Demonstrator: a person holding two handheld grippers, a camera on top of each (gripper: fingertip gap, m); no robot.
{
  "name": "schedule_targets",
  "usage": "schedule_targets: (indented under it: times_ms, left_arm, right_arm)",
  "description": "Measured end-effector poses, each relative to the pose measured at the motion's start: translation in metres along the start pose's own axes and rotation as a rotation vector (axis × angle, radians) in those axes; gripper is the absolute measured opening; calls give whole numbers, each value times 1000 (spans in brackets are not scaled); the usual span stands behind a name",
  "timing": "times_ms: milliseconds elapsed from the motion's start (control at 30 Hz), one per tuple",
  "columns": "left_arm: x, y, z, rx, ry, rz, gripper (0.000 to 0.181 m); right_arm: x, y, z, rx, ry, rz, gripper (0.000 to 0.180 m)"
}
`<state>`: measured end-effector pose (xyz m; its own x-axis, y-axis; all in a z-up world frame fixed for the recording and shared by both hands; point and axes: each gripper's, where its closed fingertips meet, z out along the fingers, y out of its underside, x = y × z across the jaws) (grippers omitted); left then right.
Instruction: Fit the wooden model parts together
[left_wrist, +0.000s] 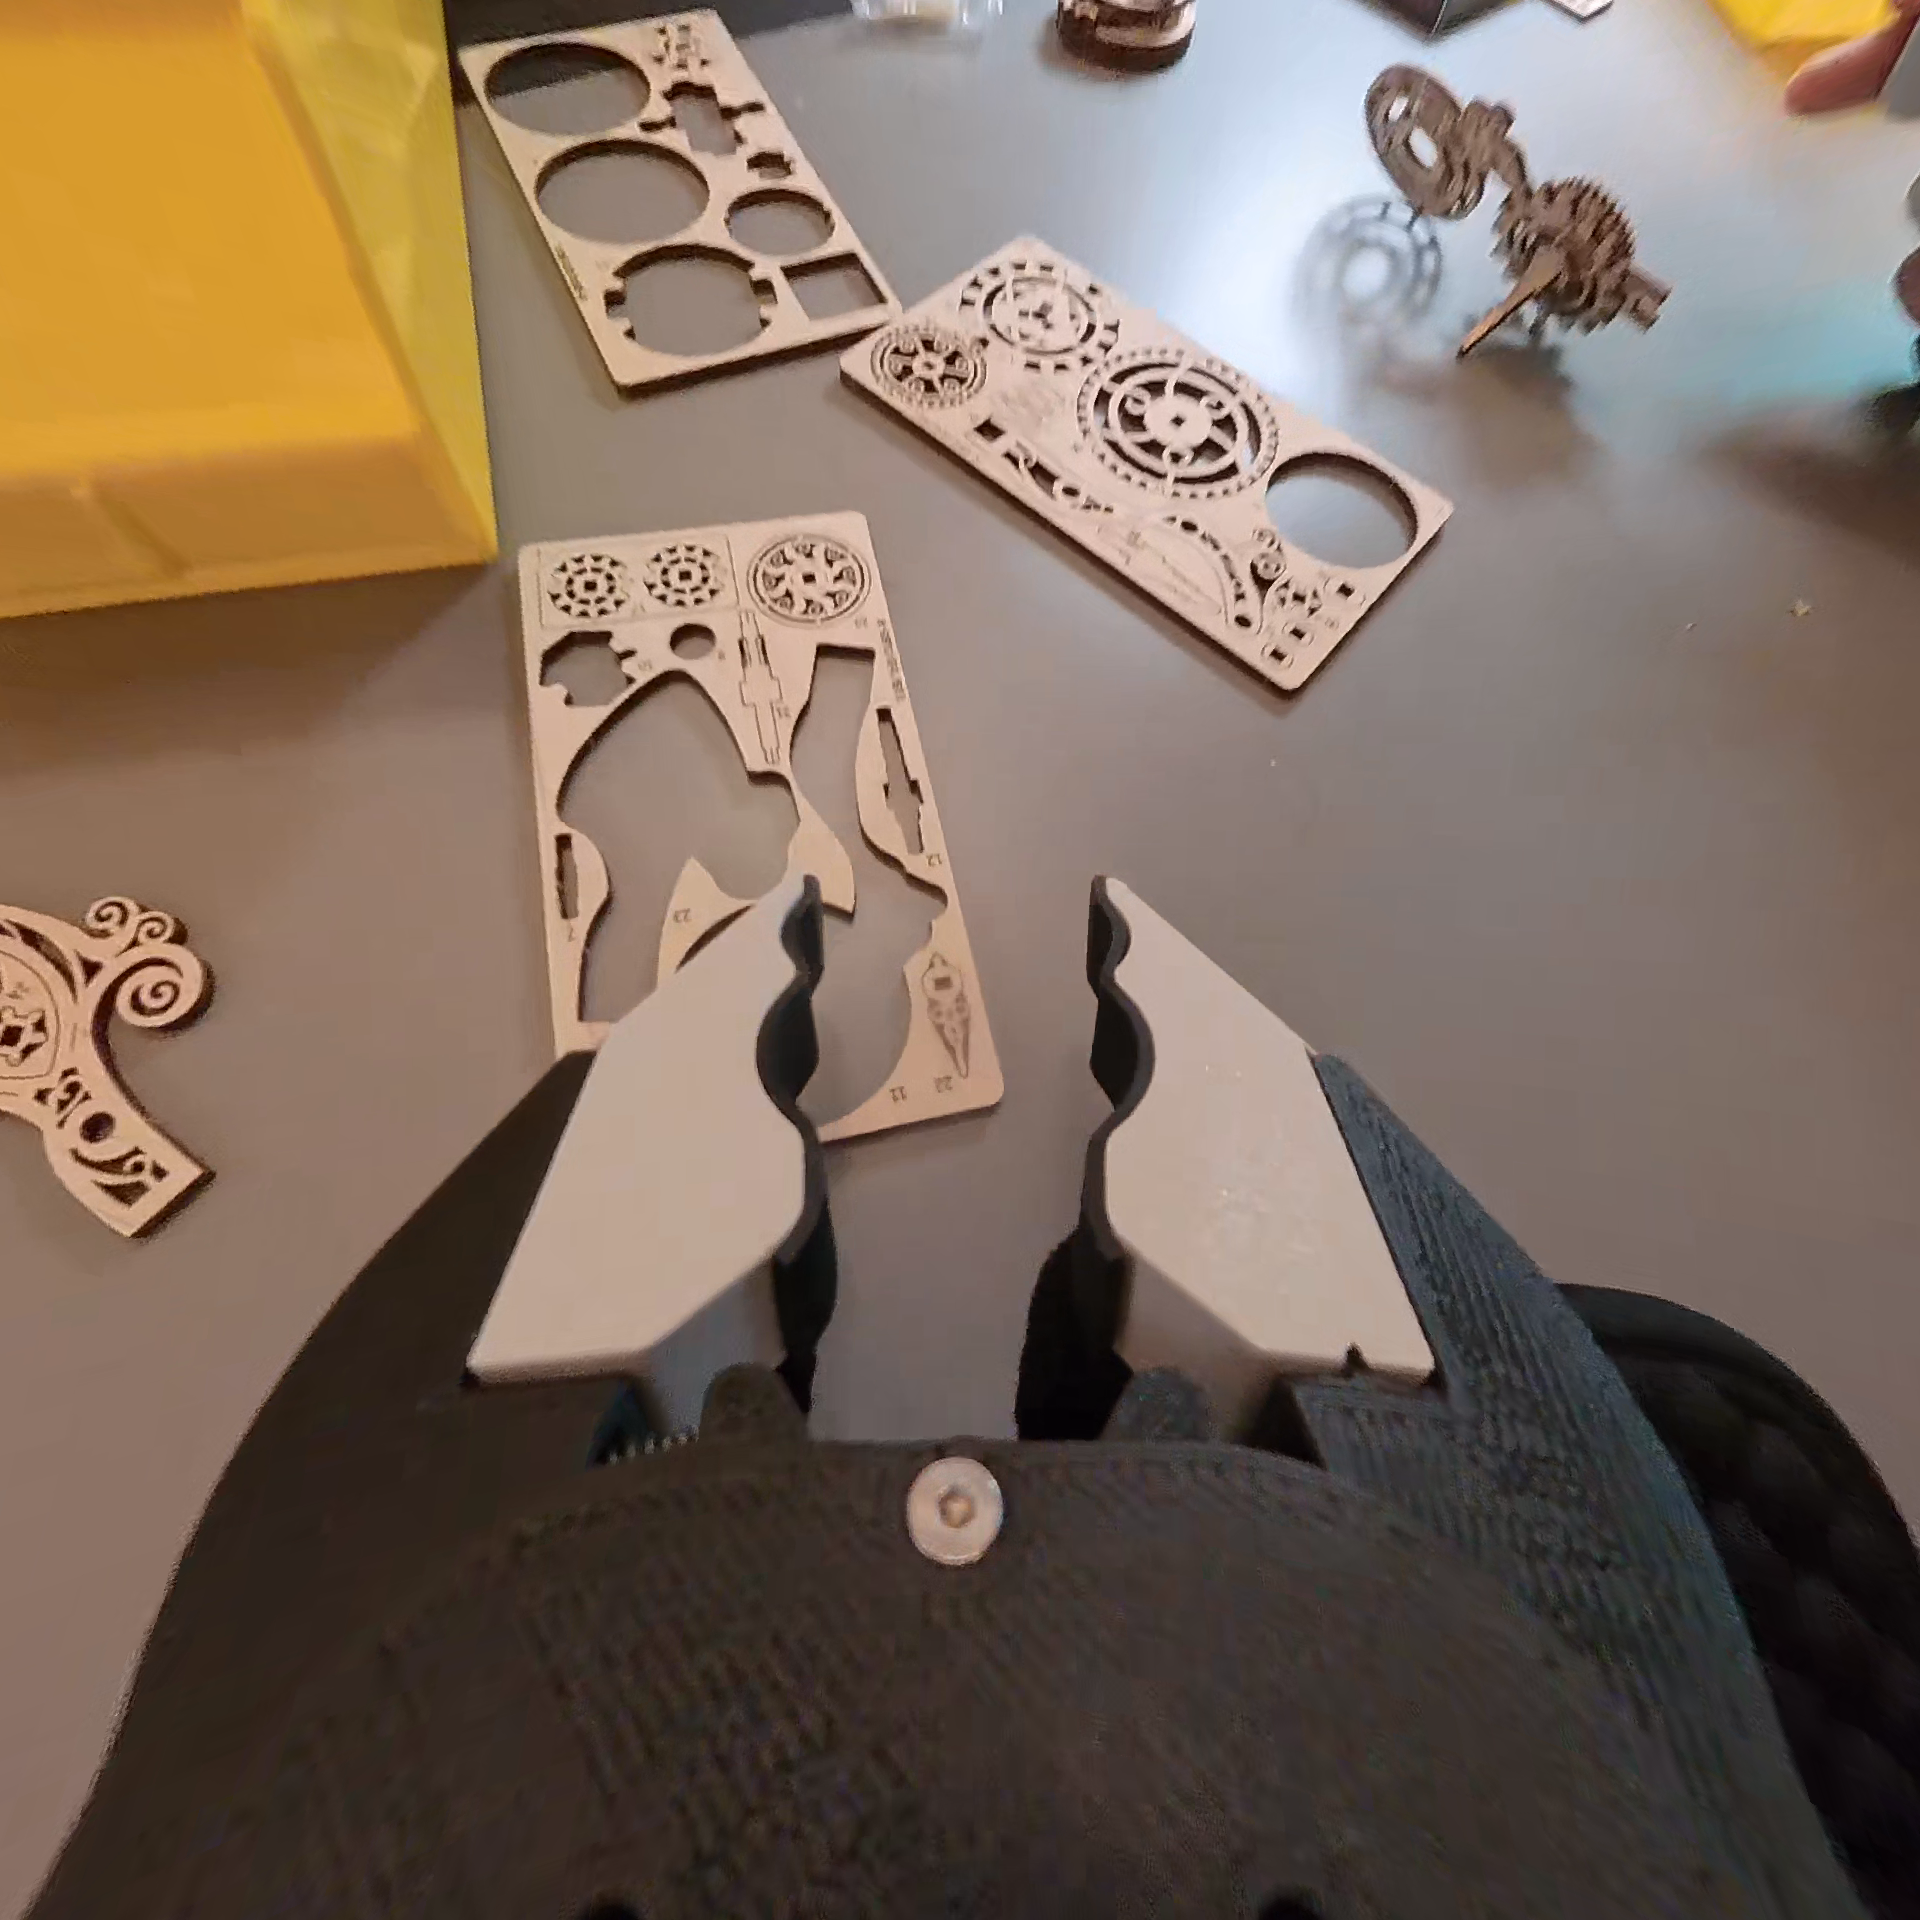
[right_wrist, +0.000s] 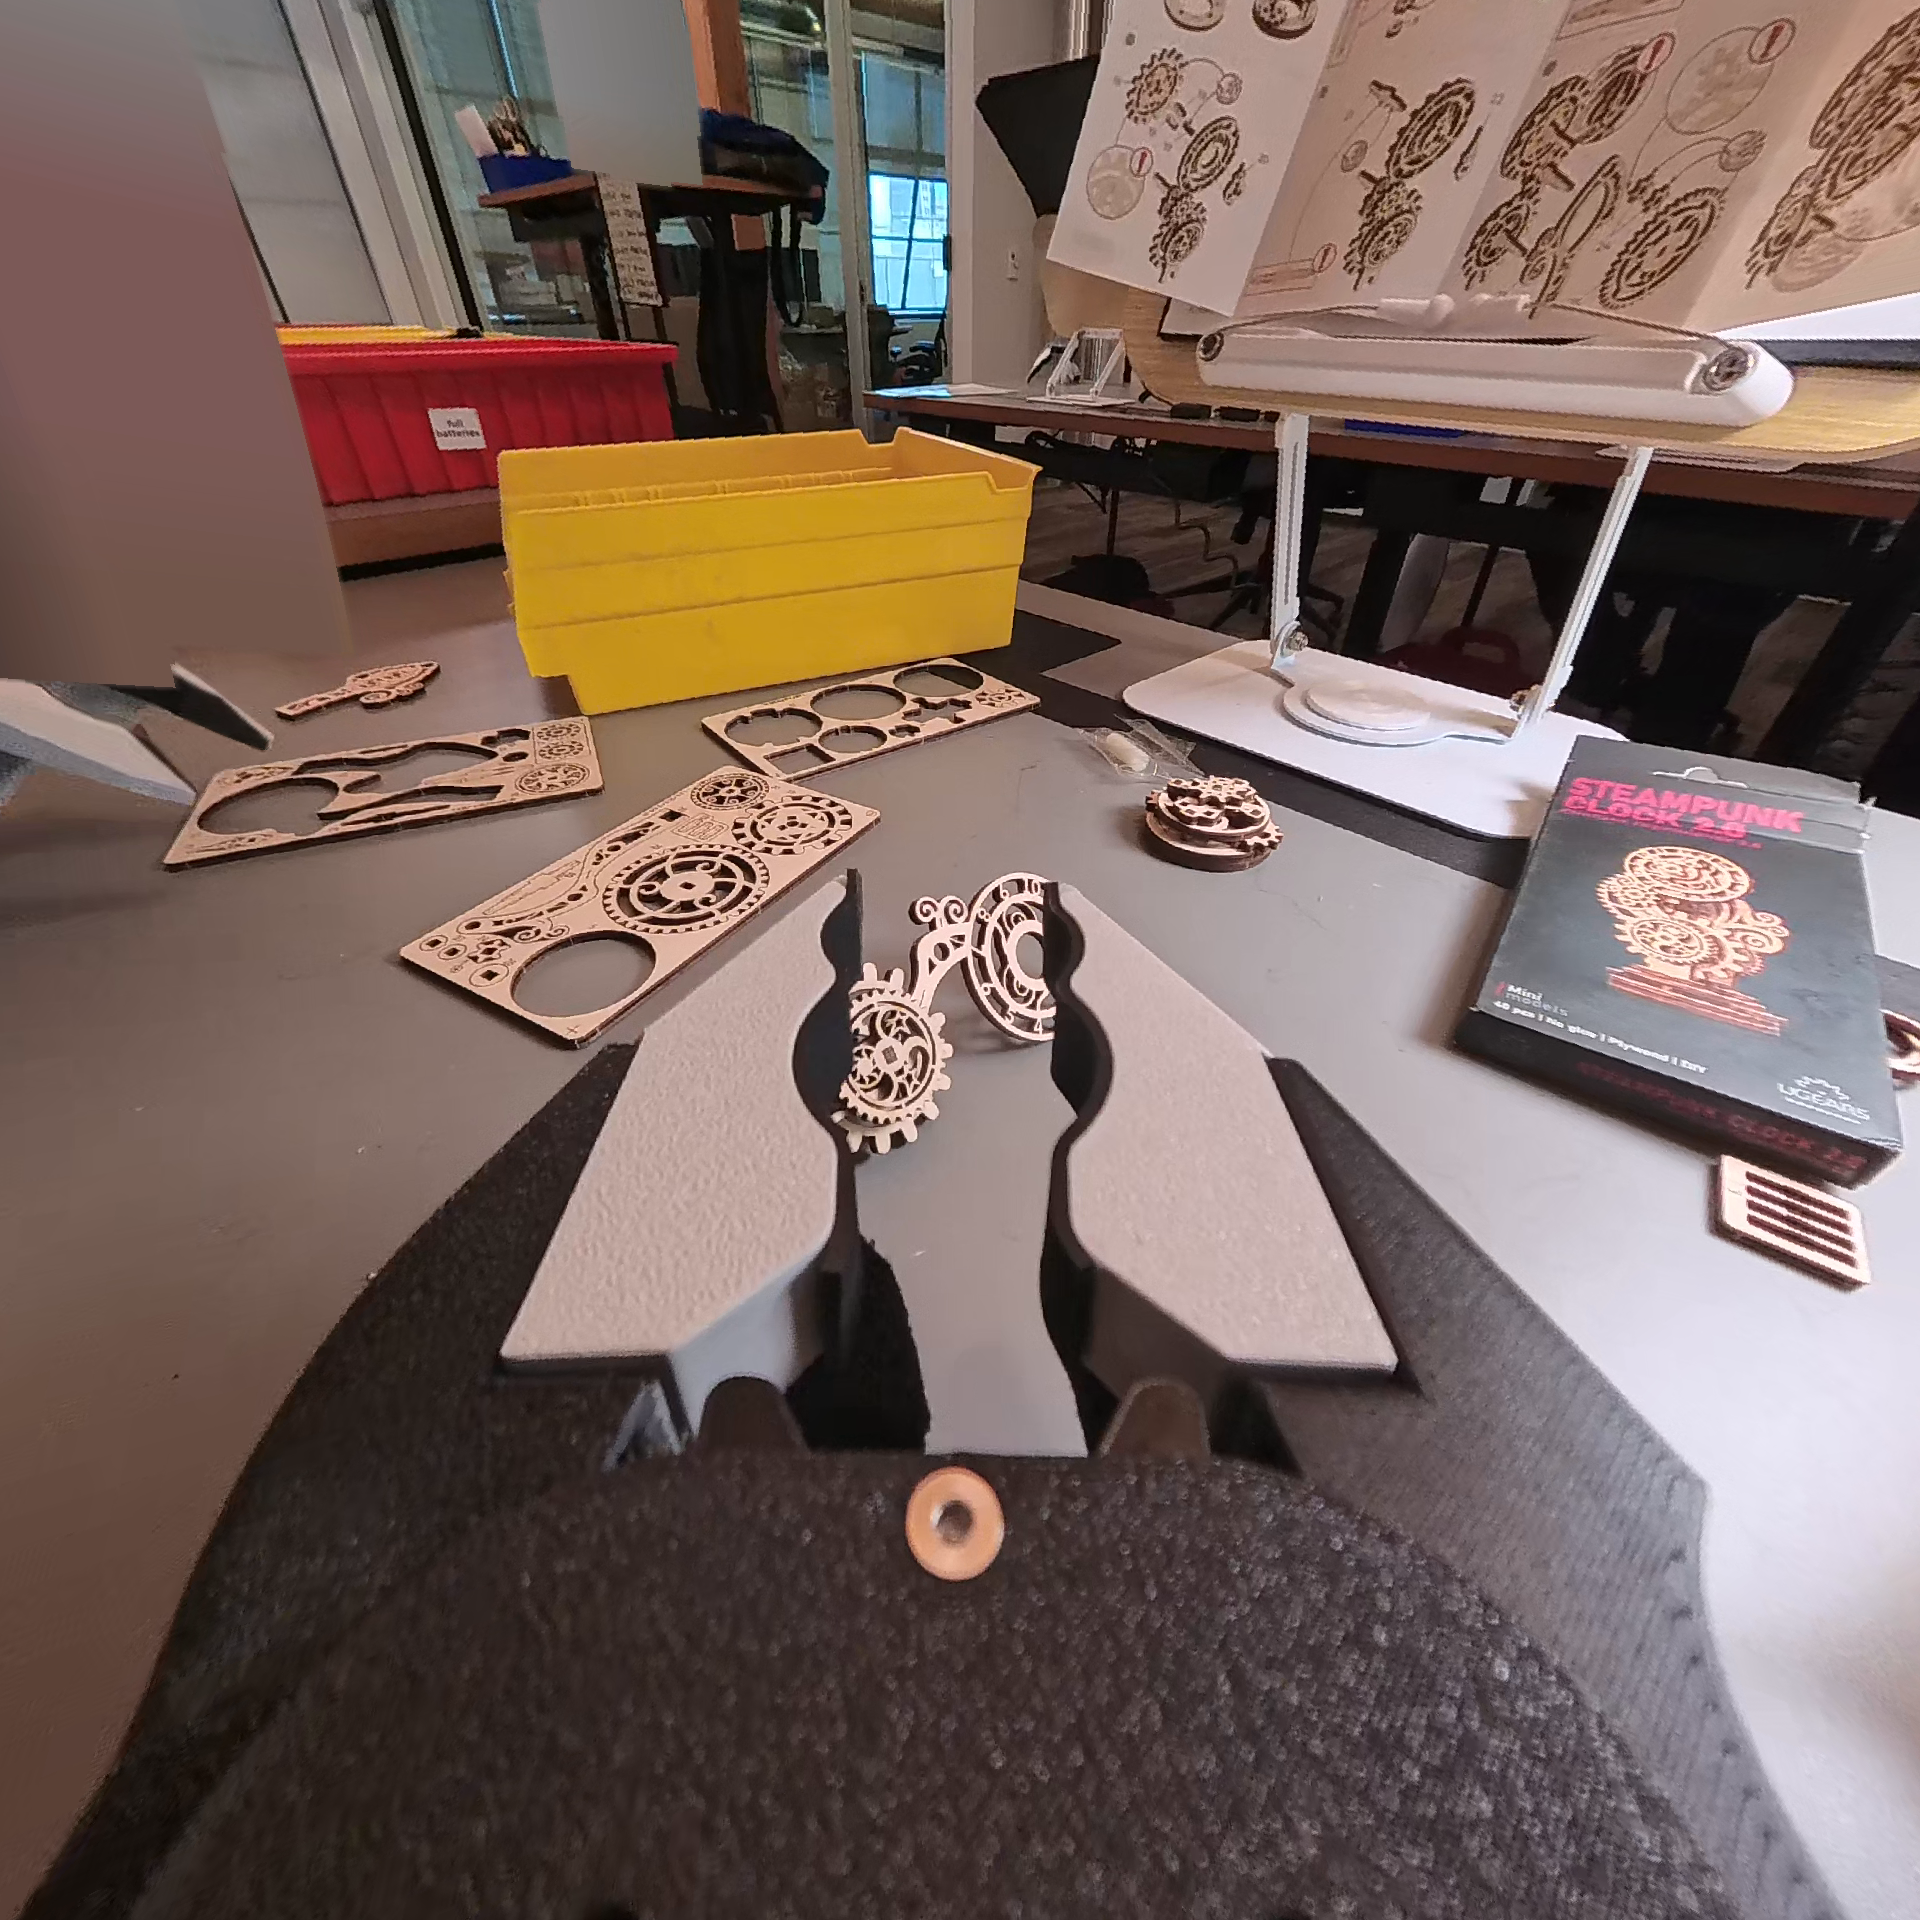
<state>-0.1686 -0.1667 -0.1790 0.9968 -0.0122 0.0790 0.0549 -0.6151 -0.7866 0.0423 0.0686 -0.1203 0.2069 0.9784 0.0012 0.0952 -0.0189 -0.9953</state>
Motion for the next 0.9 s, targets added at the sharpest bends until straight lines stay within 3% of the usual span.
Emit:
schedule_targets:
  times_ms: [167, 300, 467, 600, 900]
  left_arm:
    - [-19, 13, -5, -59, -112, 35, 59]
    - [-41, 25, -9, -114, -179, -13, 85]
    - [-39, 41, -1, -174, -106, -82, 105]
    - [-41, 41, -1, -188, -132, -60, 91]
    - [-34, 41, 0, -190, -168, -70, 92]
  right_arm:
    - [0, 0, 0, -2, 0, -3, 32]
    - [0, 1, 1, -4, 0, -2, 32]
    - [1, 1, 1, -5, 7, -2, 32]
    - [1, 1, 1, -8, 12, 0, 32]
    - [1, 1, 1, -11, 12, 1, 32]
